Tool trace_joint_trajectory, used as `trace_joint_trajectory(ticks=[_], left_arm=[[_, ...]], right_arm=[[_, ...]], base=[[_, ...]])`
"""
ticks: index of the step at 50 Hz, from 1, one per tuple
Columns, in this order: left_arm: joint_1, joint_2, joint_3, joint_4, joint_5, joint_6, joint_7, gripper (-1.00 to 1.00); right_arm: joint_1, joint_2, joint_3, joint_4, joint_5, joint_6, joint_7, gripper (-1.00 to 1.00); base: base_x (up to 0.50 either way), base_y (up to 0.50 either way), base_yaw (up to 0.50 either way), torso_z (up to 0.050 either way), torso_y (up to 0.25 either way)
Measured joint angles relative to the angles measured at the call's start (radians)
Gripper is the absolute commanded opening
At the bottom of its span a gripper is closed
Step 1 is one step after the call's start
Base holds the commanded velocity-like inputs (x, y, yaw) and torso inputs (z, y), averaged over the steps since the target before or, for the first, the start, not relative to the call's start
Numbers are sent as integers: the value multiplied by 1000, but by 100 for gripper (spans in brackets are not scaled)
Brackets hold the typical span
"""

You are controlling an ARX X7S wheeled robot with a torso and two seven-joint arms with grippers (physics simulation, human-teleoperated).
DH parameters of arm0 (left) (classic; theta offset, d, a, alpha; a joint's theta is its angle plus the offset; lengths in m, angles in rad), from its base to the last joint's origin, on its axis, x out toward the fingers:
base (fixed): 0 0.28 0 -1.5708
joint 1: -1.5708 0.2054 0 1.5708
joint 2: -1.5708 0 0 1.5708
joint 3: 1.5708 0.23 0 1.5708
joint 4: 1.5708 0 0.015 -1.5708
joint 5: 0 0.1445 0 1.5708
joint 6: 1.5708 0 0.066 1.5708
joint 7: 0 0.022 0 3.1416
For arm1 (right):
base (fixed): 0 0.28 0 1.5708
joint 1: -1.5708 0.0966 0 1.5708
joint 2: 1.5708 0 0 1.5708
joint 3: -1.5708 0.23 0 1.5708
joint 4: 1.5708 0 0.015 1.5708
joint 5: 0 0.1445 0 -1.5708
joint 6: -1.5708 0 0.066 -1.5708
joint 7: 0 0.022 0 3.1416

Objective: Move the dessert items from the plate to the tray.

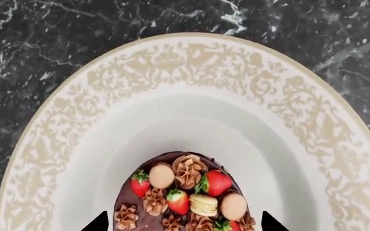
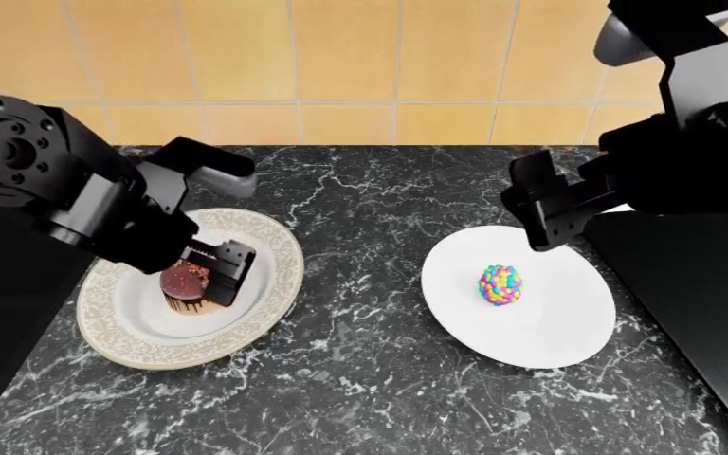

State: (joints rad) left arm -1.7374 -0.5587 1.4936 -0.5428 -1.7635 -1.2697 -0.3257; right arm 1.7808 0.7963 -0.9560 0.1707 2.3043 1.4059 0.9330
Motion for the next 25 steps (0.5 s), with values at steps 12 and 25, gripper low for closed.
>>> trace_joint_trajectory(ticks=[12,25], left_arm=[[11,1,3,3,1,10,-2,100],[26,3,9,5,10,19,-8,100]], right_arm=[[-1,6,-6,-10,0,-8,-6,100],[-8,13,-9,-21,-4,-17,-17,100]], base=[[0,0,0,0,0],[0,0,0,0,0]])
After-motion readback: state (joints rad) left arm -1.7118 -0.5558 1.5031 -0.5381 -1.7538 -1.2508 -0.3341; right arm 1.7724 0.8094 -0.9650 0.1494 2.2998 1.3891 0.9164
